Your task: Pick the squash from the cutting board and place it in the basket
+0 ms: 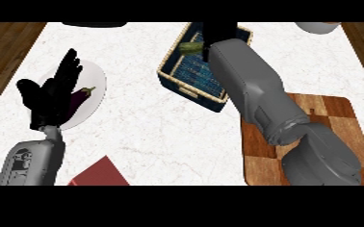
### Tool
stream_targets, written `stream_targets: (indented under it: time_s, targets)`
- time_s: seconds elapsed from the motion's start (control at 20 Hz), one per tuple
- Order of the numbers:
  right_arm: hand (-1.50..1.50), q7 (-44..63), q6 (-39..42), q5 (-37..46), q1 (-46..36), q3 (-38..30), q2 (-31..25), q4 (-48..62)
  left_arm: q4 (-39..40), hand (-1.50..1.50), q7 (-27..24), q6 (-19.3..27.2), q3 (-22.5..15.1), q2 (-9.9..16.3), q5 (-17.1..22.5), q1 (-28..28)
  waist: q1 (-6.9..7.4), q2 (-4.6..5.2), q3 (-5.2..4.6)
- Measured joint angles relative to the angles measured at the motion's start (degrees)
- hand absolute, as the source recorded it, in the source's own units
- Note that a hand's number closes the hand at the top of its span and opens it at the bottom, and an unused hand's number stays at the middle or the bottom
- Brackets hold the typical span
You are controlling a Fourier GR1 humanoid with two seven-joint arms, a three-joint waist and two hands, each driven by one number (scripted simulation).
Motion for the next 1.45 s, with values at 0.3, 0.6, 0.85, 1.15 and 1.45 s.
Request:
stream_targets:
  time_s: [0.3, 0.6, 0.85, 1.15, 1.45]
  targets:
    - [-1.5, -0.8, -9.2, -3.2, -0.4, -4.2, -0.6, -3.8, -0.4, 0.0, 0.0, -0.3, 0.6, 0.4, 0.4, 0.9, -0.44, -0.21, 0.03]
    - [-1.5, -1.6, -18.2, -7.9, -1.1, -10.5, -2.5, -7.7, -1.4, 0.0, 0.4, 0.8, 0.1, -0.4, -0.3, 1.7, -1.23, -0.54, 0.05]
    - [-1.5, -1.7, -22.5, -11.7, 0.4, -15.6, -5.0, -11.6, -1.0, 0.0, 0.1, 0.7, 0.9, 0.1, 0.0, 2.2, -2.42, -0.97, 0.02]
    - [-1.5, -3.6, -23.7, -16.0, 7.0, -20.6, -9.7, -20.1, -1.5, 0.0, 0.3, 0.8, 1.8, 0.5, 0.3, 3.2, -4.14, -1.63, 0.04]
    - [-1.5, -5.6, -20.1, -18.3, 18.7, -21.9, -15.2, -34.5, -1.0, 0.0, -1.5, 0.5, 2.8, 0.9, 0.7, 5.0, -5.04, -1.89, 0.02]
